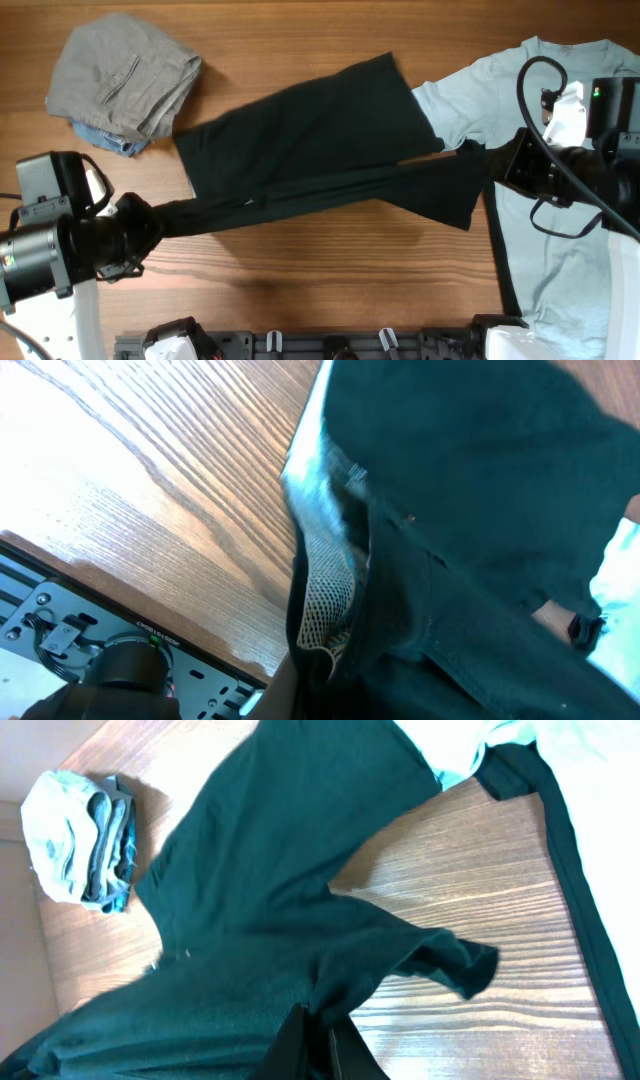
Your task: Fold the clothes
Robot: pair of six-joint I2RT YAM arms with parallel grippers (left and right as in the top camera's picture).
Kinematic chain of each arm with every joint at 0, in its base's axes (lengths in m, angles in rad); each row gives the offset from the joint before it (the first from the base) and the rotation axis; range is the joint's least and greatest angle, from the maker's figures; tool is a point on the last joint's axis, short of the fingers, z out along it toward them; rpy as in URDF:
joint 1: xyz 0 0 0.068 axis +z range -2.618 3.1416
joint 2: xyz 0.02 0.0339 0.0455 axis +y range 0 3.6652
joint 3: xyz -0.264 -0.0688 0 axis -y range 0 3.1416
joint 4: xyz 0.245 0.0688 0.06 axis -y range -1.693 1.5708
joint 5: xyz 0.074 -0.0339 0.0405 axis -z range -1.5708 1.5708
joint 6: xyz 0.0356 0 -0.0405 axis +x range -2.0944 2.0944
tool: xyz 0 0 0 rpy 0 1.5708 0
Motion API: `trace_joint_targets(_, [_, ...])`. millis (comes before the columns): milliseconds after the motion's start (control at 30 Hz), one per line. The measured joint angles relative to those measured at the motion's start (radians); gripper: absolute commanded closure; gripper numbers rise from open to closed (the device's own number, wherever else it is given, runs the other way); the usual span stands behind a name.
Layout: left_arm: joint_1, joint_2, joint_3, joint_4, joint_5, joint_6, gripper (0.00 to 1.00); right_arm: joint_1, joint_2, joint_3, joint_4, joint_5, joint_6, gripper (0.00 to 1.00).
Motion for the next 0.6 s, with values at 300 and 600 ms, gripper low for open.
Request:
trace_joint_targets(300, [-0.01, 0.174, -0.007, 0.204, -0.002, 0.0, 0.96, 0.036, 0.335, 0.0, 0.356, -0.114, -0.043, 0.96])
trace_joint_targets(600, [-0.018, 0.422, -0.01, 0.457, 0.004, 0.0, 0.76, 0.064, 0.61, 0.0, 0.713, -0.198, -0.103, 0.36])
